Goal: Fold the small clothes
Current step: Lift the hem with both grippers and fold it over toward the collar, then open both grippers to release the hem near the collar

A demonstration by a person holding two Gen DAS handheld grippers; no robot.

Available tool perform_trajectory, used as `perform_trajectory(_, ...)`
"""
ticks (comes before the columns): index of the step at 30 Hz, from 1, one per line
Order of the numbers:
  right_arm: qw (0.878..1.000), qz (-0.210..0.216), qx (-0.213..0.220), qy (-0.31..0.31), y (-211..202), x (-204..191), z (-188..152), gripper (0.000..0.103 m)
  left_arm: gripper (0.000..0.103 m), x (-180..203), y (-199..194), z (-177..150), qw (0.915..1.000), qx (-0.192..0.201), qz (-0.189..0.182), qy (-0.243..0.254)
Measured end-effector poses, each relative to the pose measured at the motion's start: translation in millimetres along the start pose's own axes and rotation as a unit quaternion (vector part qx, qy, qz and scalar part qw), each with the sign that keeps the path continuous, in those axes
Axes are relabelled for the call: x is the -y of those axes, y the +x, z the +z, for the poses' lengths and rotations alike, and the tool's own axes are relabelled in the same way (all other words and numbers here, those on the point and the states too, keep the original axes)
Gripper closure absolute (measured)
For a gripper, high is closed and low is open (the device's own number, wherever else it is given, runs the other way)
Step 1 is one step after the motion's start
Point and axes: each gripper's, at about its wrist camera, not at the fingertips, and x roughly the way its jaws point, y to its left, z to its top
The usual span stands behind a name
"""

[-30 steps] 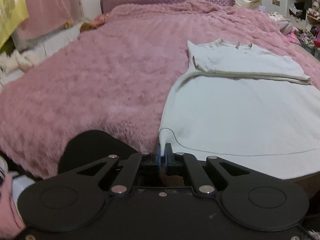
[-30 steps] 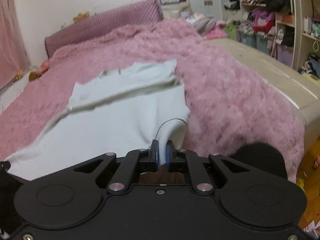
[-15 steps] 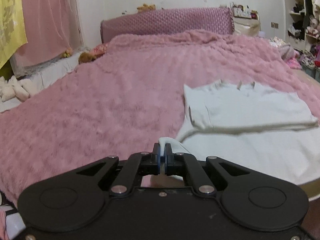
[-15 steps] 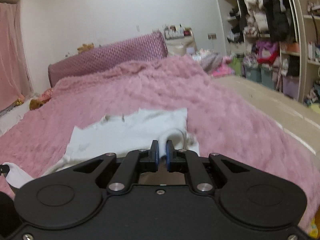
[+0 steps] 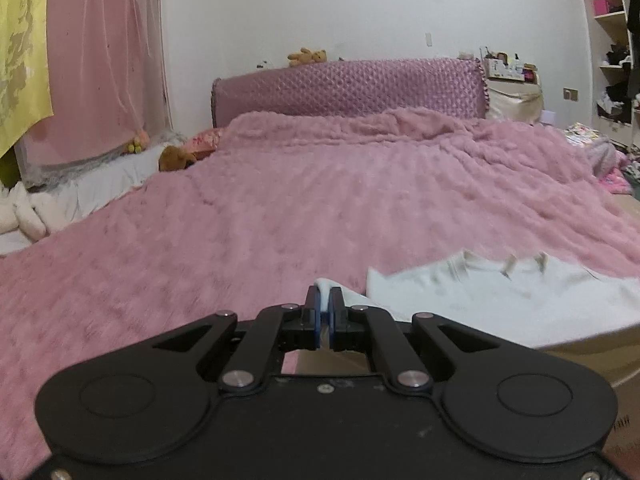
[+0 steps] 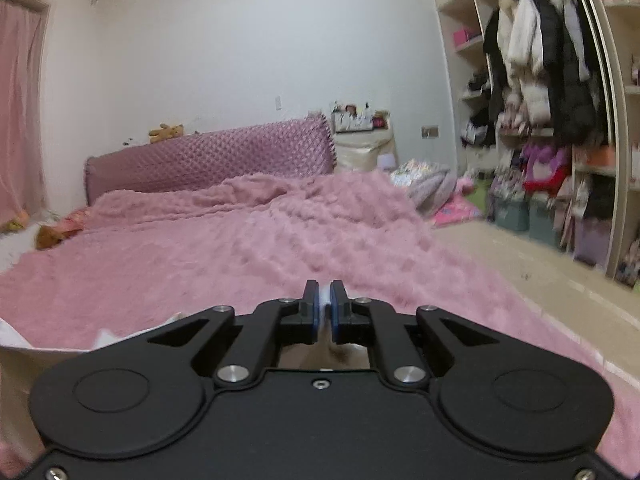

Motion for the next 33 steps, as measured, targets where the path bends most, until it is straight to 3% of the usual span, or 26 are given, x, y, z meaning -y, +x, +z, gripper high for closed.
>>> perform_trajectory(7,1.0,-0.007,-0.028,-0.013,74.6,-3.2,-19.6,0.103,0.099,34.2,100.5,0.6,0.9993,-0.037,-0.001,0.012)
perform_trajectory(11,0.995,0.002,-0.071,-0.075,86.7,-0.9,-38.1,0.103,0.099,47.3,130.3,-18.4,0.998,-0.051,0.008,0.036)
perform_trajectory(13,0.991,-0.003,-0.088,-0.102,77.6,10.6,-51.8,0.082,0.099,43.1,134.2,-26.8,0.9976,-0.058,0.009,0.037)
perform_trajectory(18,0.986,0.016,-0.122,-0.11,60.2,22.8,-58.2,0.059,0.098,28.9,140.3,-26.2,0.9975,-0.07,0.001,0.012)
perform_trajectory(21,0.987,0.052,-0.12,-0.092,54.4,17.6,-54.2,0.055,0.098,33.5,138.9,-26.1,0.9979,-0.062,0.002,0.019)
perform_trajectory(25,0.978,0.076,-0.144,-0.132,50.3,3.1,-66.7,0.052,0.098,36.6,136.7,-29.7,0.9976,-0.06,0.007,0.034)
perform_trajectory(27,0.972,0.064,-0.154,-0.166,58.6,-7.0,-74.0,0.053,0.098,36.1,137.7,-28.5,0.9978,-0.06,0.005,0.029)
perform_trajectory(29,0.971,0.035,-0.147,-0.187,66.2,-13.2,-75.4,0.079,0.097,35.3,136.2,-28.2,0.9978,-0.059,0.004,0.028)
perform_trajectory(30,0.972,0.026,-0.148,-0.18,71.7,-12.5,-73.2,0.103,0.097,34.9,135.9,-27.9,0.9979,-0.058,0.003,0.027)
perform_trajectory(33,0.988,0.014,-0.119,-0.102,83.4,3.2,-56.6,0.103,0.097,32.6,138.8,-21.4,0.9988,-0.046,0.007,0.016)
